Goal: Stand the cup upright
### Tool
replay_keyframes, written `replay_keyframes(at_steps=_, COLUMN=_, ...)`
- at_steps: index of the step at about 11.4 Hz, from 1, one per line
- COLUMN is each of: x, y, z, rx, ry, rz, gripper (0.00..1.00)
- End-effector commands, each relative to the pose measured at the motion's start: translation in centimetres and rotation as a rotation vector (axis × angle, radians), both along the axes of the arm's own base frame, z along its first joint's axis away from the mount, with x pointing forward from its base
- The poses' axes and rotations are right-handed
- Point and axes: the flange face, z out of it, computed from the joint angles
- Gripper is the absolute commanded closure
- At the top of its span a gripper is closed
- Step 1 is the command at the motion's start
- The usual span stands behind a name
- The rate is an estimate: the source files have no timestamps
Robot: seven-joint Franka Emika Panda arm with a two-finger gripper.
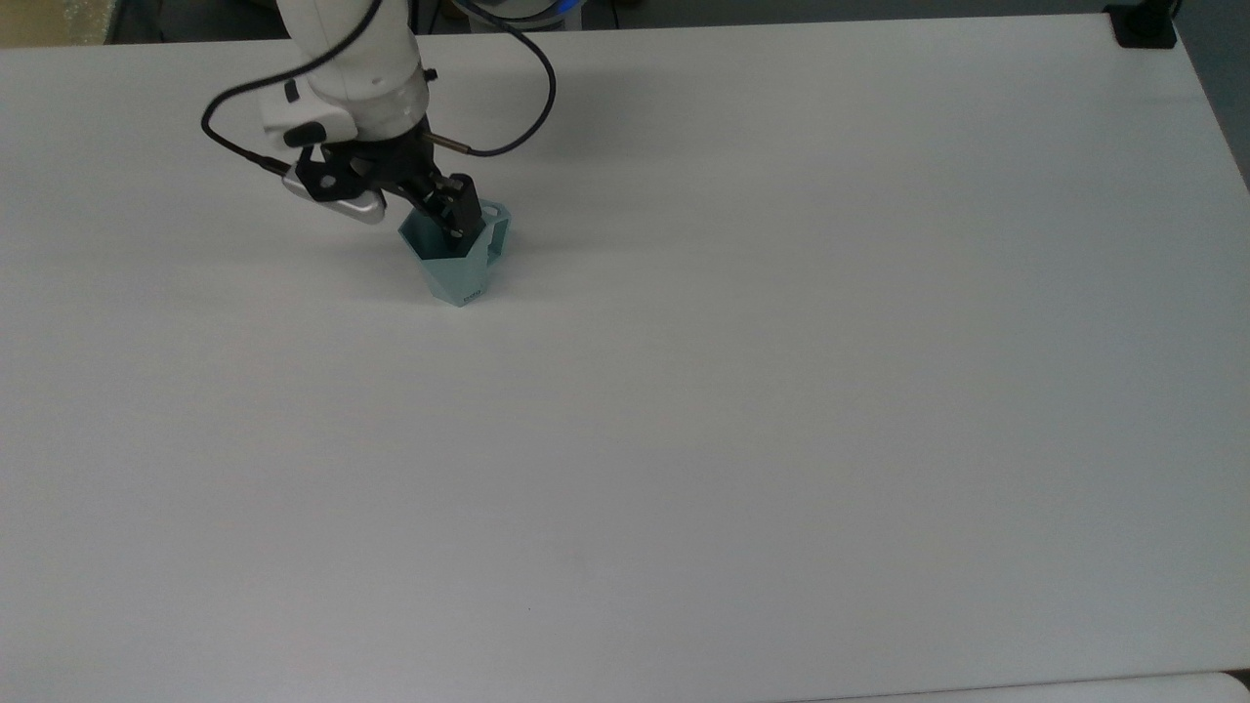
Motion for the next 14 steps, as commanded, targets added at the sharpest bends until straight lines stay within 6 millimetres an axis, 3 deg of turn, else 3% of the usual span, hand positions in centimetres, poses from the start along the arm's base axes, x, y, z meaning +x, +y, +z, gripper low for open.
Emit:
replay_keyframes(at_steps=1, x=0.2, y=-0.5, z=8.6, rx=0.033, ry=-0.069, rz=0.056, gripper=0.00)
replay_keyframes(at_steps=3, x=1.7, y=-1.1, z=18.3, rx=0.060, ry=-0.179, rz=0.042, gripper=0.00)
replay_keyframes(at_steps=4, x=1.3, y=-1.3, z=21.1, rx=0.046, ry=-0.156, rz=0.128, gripper=0.00)
replay_keyframes(at_steps=6, x=-0.6, y=-1.5, z=22.6, rx=0.032, ry=-0.071, rz=0.296, gripper=0.00)
replay_keyframes(at_steps=8, x=-1.7, y=-1.3, z=23.9, rx=0.015, ry=-0.068, rz=0.322, gripper=0.00)
replay_keyframes(at_steps=11, x=-3.3, y=-1.3, z=23.4, rx=-0.015, ry=0.047, rz=0.409, gripper=0.00)
replay_keyframes(at_steps=14, x=-3.4, y=-1.0, z=23.0, rx=-0.012, ry=0.059, rz=0.412, gripper=0.00)
